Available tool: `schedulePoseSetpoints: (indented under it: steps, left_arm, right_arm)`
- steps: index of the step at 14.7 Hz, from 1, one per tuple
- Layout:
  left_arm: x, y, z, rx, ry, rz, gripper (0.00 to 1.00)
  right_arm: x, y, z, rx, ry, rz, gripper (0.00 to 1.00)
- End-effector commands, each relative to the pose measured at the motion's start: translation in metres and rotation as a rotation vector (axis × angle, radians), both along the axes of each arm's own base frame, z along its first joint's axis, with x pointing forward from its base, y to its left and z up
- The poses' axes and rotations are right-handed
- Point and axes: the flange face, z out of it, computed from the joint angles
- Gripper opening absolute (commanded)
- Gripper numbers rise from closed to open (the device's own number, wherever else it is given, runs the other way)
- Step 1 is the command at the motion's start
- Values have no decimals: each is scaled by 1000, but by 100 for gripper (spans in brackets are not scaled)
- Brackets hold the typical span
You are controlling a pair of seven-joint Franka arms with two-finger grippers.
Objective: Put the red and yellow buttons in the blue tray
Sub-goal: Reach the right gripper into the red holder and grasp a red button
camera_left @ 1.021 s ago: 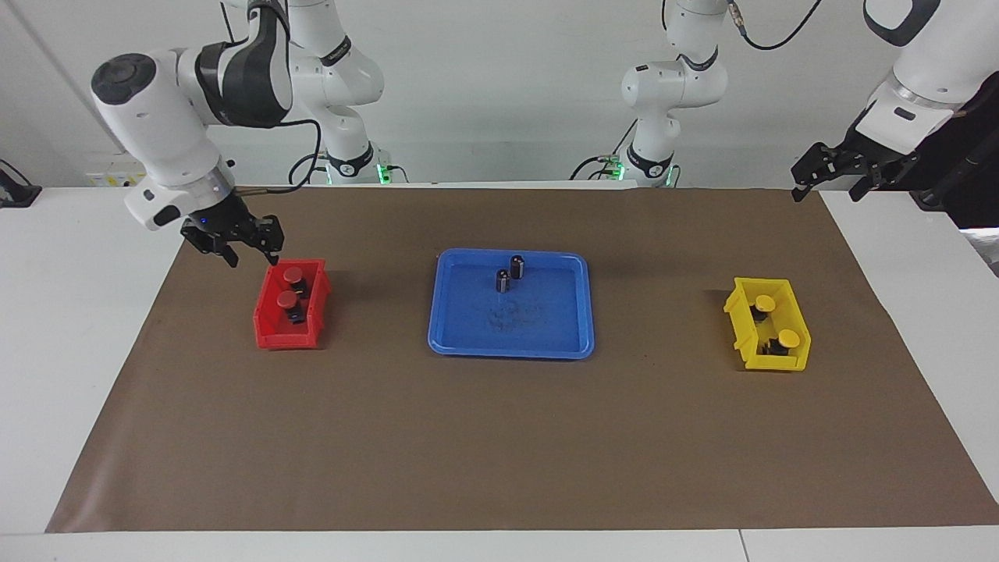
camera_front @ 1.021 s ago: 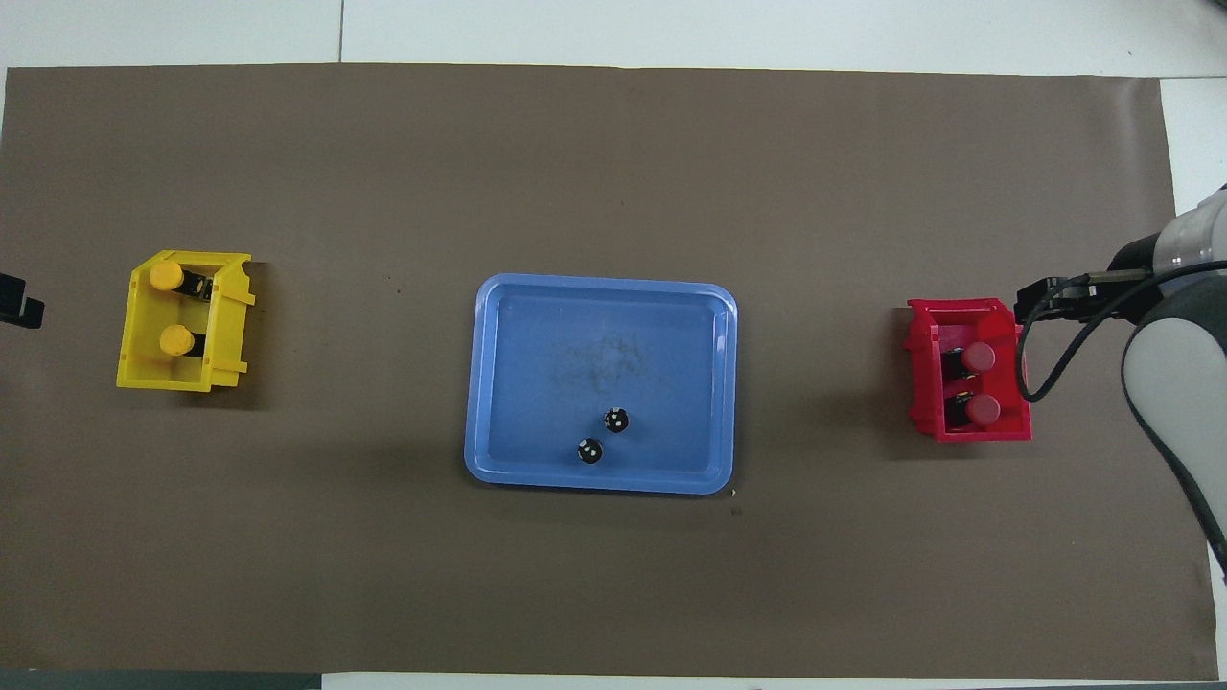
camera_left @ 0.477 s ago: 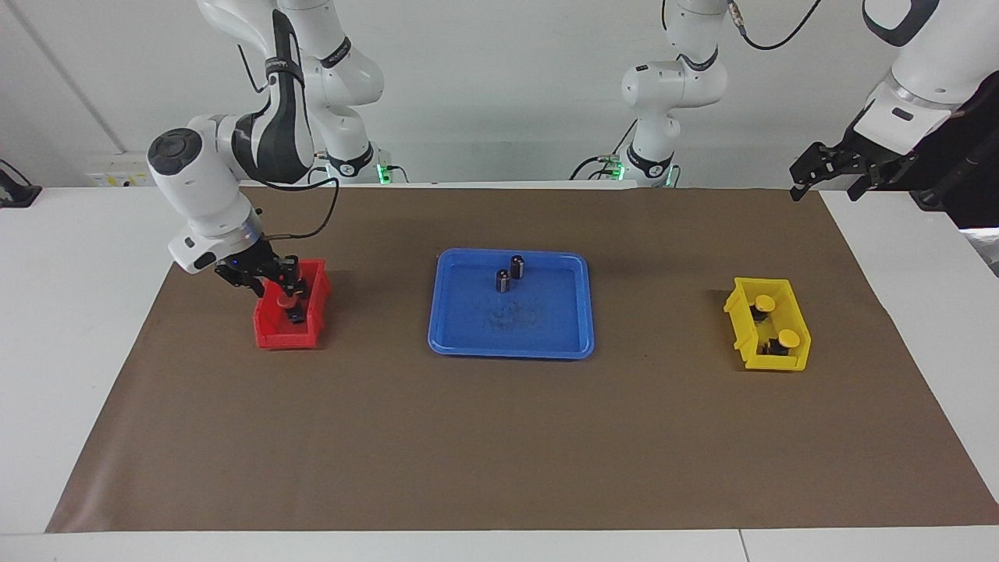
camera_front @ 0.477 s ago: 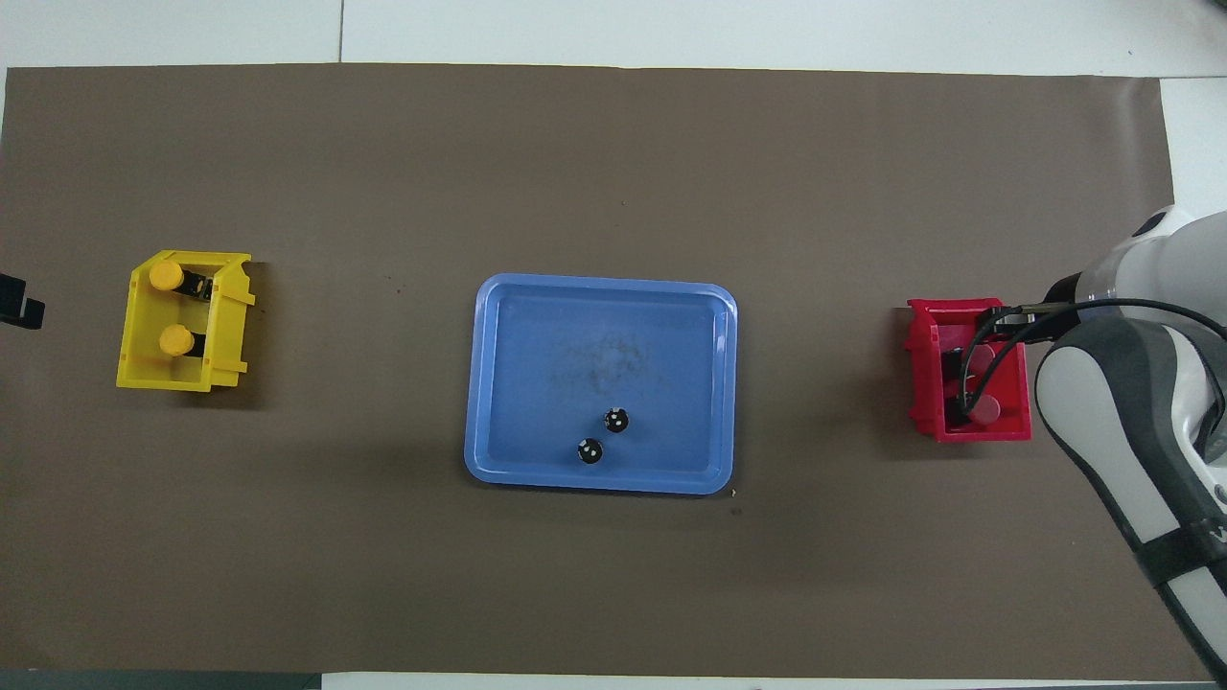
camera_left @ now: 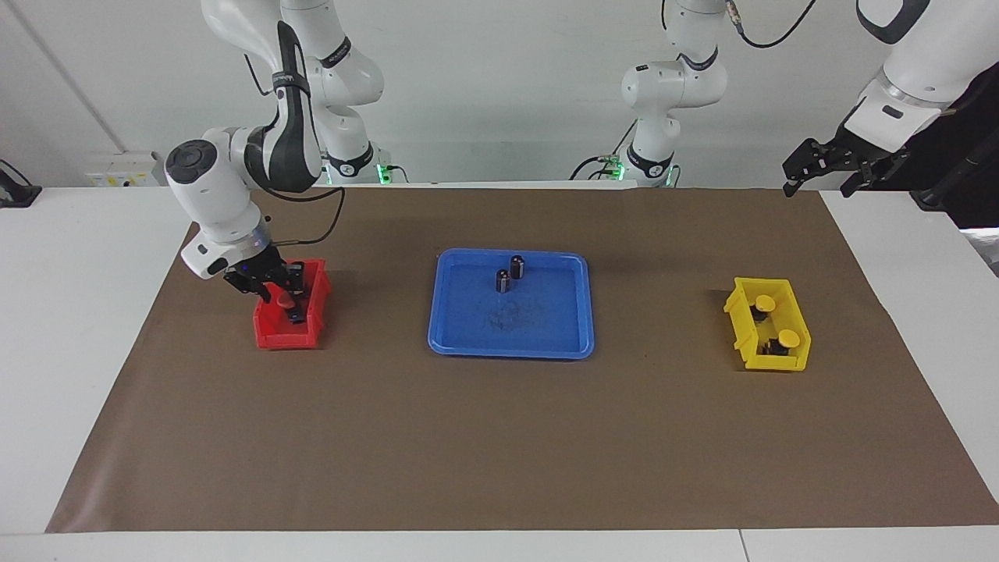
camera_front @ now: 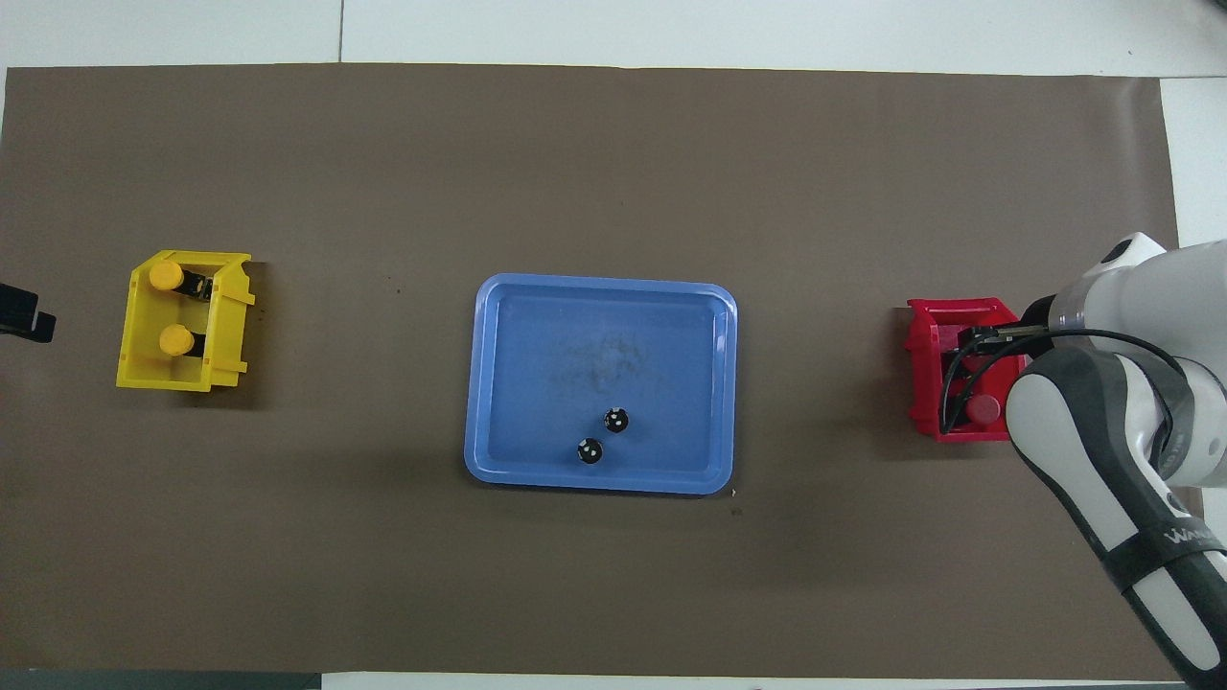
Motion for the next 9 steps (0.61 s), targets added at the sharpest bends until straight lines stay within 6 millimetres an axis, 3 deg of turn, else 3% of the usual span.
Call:
schedulePoseSetpoints:
  steps: [1,9]
  left_arm:
    - [-9,-1,1,12,-4,8,100]
    - [-11,-1,-2,12,-3,4,100]
  right_arm:
    - [-5,-2,-4,6,-11,30,56]
    - [-12,-1,-15,4,-30,58,56]
